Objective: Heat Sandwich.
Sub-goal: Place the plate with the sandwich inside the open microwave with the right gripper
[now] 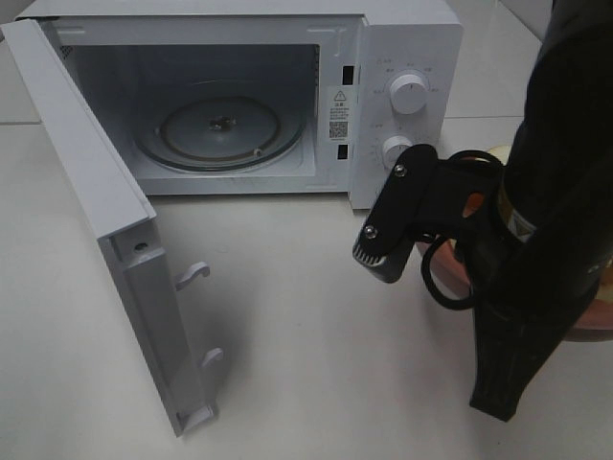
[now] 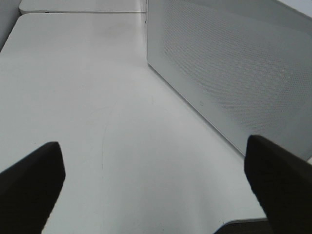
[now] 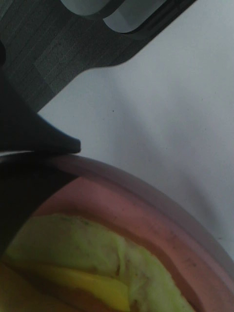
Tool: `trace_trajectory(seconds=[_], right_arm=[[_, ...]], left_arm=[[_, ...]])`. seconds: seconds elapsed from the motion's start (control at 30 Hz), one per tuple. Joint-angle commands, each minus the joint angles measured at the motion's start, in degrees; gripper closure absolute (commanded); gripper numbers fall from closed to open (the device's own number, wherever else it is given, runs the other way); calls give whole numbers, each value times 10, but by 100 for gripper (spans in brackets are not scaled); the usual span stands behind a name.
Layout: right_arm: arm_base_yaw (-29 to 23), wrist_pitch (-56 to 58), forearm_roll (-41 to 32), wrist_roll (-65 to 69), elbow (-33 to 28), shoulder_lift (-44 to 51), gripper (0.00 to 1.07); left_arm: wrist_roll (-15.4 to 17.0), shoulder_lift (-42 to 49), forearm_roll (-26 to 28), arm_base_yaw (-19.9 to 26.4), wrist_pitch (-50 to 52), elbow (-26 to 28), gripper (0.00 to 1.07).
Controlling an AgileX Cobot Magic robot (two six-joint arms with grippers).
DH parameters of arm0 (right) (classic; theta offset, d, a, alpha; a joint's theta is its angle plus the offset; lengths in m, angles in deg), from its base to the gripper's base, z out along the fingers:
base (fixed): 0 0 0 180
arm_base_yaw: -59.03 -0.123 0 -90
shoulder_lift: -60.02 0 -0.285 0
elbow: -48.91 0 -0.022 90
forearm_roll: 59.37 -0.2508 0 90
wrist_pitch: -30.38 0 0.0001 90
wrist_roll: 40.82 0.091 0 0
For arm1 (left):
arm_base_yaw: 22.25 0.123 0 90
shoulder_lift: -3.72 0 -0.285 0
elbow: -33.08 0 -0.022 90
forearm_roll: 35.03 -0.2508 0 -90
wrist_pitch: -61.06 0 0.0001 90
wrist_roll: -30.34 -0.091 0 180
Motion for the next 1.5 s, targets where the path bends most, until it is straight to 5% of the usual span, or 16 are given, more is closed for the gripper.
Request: trace_trajectory(seconds=[0.03, 0.5, 1.2, 1.5], right_arm=[[-28, 3, 14, -20, -1, 7, 107], [-101, -16, 14, -107, -1, 11, 107], [-103, -89, 13, -367, -1, 11, 106], [-102, -115, 11, -366, -1, 11, 105]], left_arm=[[3, 3, -1, 2, 2, -1, 11], [3, 3, -1, 2, 2, -1, 11], [3, 3, -1, 2, 2, -1, 11], [3, 3, -1, 2, 2, -1, 11]])
